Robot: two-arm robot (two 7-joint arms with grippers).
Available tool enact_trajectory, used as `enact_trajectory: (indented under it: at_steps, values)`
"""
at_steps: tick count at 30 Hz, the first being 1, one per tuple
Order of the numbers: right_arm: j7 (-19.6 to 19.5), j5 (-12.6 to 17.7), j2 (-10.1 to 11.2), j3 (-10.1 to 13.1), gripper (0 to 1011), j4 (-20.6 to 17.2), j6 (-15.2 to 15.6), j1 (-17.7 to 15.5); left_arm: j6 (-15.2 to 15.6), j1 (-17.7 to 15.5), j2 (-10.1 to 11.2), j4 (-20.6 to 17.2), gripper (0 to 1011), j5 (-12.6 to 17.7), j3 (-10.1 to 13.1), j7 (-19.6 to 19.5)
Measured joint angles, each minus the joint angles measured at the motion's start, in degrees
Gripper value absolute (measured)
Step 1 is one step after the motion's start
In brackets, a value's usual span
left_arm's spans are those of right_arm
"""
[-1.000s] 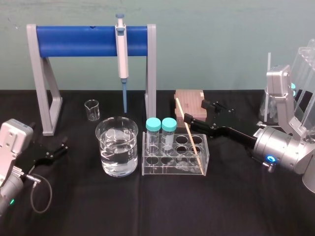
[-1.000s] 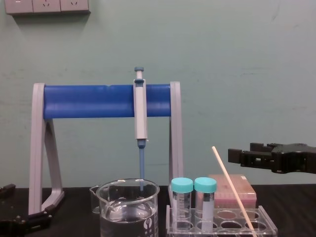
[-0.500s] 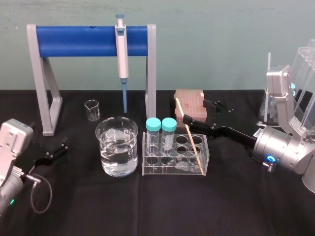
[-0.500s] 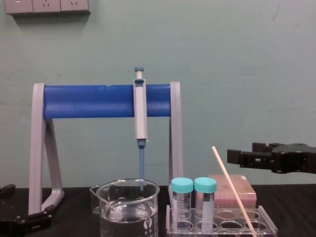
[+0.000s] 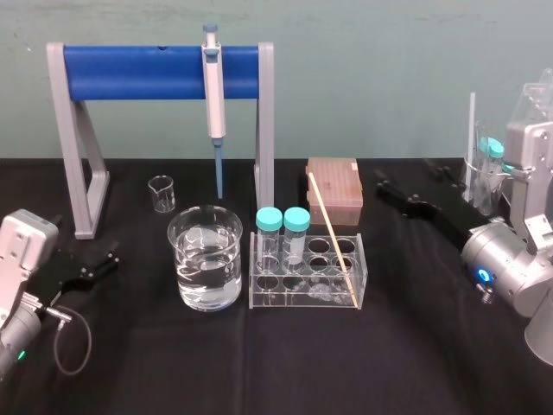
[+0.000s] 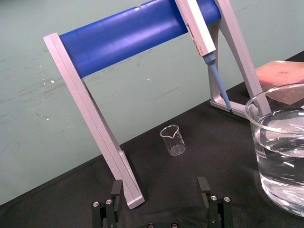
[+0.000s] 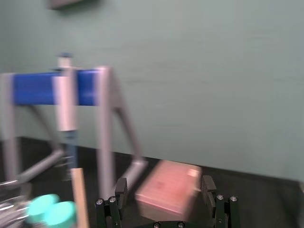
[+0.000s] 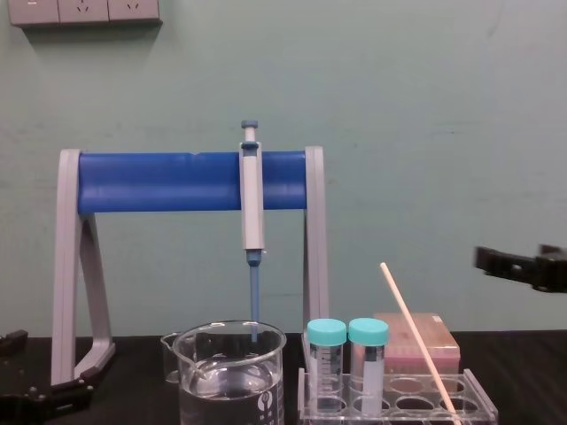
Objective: Hold the thermometer with one hand and immerse one end into the beaker, then reinsert it into the test tube rack.
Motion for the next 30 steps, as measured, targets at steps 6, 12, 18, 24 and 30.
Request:
enact_trajectory:
  at_steps: [6, 12, 18, 24, 30]
  values:
    - [-7.8, -1.9, -2.5, 1.8, 1004, -0.3, 3.9, -1.3, 0.0, 0.0, 0.0, 0.0, 1004, 0.0, 0.0, 0.0]
    - [-8.1, -1.8, -3.0, 2.1, 1004, -0.1, 4.8, -1.3, 0.0, 0.0, 0.0, 0.0, 1004, 0.0, 0.0, 0.0]
    - [-8.1, -1.8, -2.8, 2.0, 1004, -0.1, 4.5, -1.3, 0.0, 0.0, 0.0, 0.0, 1004, 0.0, 0.0, 0.0]
    - [-8.0, -1.8, -2.7, 1.9, 1004, -0.1, 4.3, -1.2, 0.0, 0.0, 0.0, 0.0, 1004, 0.0, 0.0, 0.0]
    - [-7.8, -1.8, -2.7, 1.8, 1004, -0.1, 4.1, -1.2, 0.0, 0.0, 0.0, 0.0, 1004, 0.0, 0.0, 0.0]
